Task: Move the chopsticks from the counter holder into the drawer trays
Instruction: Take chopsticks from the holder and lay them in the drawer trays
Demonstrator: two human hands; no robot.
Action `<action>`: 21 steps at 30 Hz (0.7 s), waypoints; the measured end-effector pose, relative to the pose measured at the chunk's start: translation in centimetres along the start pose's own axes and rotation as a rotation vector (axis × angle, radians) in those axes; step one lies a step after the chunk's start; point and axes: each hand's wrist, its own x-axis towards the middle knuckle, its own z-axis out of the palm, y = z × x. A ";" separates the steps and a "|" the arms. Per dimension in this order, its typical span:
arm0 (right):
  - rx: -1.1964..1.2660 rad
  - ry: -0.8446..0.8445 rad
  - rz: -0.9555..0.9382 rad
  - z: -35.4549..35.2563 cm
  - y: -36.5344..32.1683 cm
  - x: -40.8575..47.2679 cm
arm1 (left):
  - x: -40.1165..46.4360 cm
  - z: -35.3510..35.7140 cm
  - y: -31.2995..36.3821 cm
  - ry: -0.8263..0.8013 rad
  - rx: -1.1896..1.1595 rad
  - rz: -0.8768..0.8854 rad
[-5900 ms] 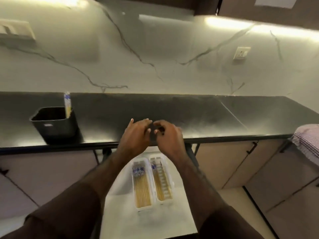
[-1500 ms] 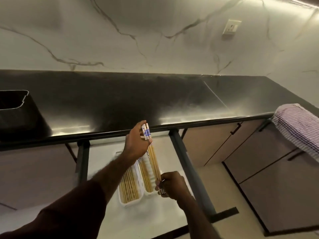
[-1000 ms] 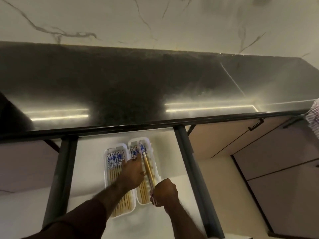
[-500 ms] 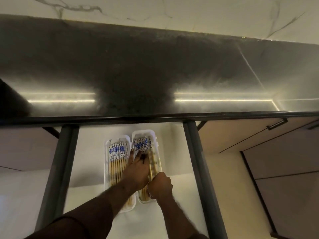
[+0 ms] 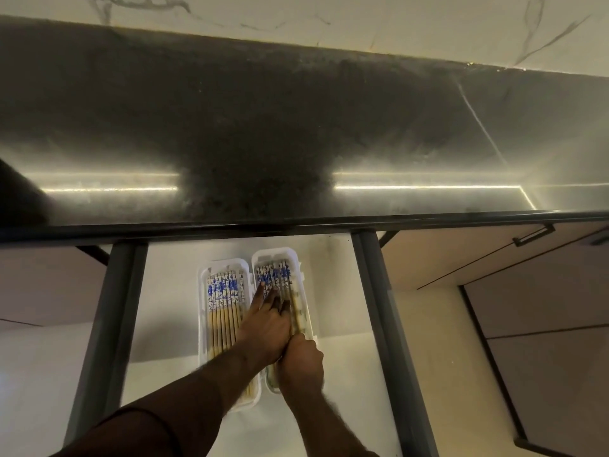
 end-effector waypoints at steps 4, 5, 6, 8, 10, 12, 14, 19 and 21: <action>0.002 0.024 -0.041 -0.1 0.1 0.0 | -0.1 0.1 0.0 -0.017 0.023 0.012; -0.001 0.033 -0.059 -0.2 0.1 0.0 | -0.1 0.2 0.0 -0.016 0.023 0.014; -0.005 0.040 -0.075 -0.2 0.1 0.0 | -0.1 0.3 0.0 -0.015 0.022 0.015; -0.015 0.055 -0.104 -0.3 0.1 -0.1 | -0.1 0.4 0.0 -0.014 0.017 0.015; -0.015 0.067 -0.119 -0.5 0.1 -0.2 | 0.0 0.4 0.0 -0.012 0.016 0.016; -0.012 0.073 -0.123 -0.7 0.2 -0.4 | 0.0 0.5 -0.1 -0.010 0.001 0.015; -0.005 0.064 -0.124 -0.8 0.3 -0.5 | 0.0 0.5 -0.1 0.013 -0.035 0.008; 0.081 0.021 -0.092 -1.8 0.4 -0.5 | -0.4 0.6 0.0 0.094 -0.169 -0.028; 0.168 0.033 -0.073 -2.6 0.5 -0.6 | -0.8 0.5 0.0 0.151 -0.253 -0.036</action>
